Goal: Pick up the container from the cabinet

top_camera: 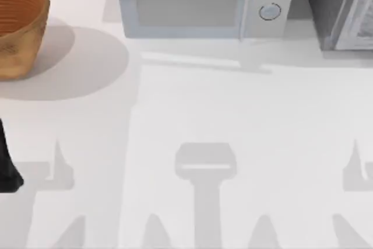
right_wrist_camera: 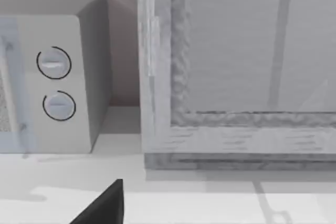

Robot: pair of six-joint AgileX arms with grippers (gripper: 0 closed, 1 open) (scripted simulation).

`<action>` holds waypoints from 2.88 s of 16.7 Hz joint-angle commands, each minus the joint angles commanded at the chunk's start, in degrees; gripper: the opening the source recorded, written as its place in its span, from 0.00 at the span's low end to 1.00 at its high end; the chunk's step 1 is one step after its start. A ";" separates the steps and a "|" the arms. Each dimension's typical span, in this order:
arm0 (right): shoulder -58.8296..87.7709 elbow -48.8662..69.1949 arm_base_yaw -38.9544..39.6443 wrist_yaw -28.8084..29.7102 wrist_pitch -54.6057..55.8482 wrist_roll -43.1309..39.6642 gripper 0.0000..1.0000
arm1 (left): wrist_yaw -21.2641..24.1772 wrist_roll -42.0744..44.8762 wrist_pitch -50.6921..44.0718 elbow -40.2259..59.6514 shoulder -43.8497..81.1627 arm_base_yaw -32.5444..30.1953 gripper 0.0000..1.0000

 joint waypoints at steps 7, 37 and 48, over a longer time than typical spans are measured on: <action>8.45 9.20 1.20 1.28 -2.64 0.07 1.00 | 0.00 0.00 0.00 0.00 0.00 0.00 1.00; 79.77 101.81 11.25 11.94 -21.89 0.80 1.00 | 0.00 0.00 0.00 0.00 0.00 0.00 1.00; 94.48 108.86 13.87 15.50 -14.07 0.85 1.00 | 0.00 0.00 0.00 0.00 0.00 0.00 1.00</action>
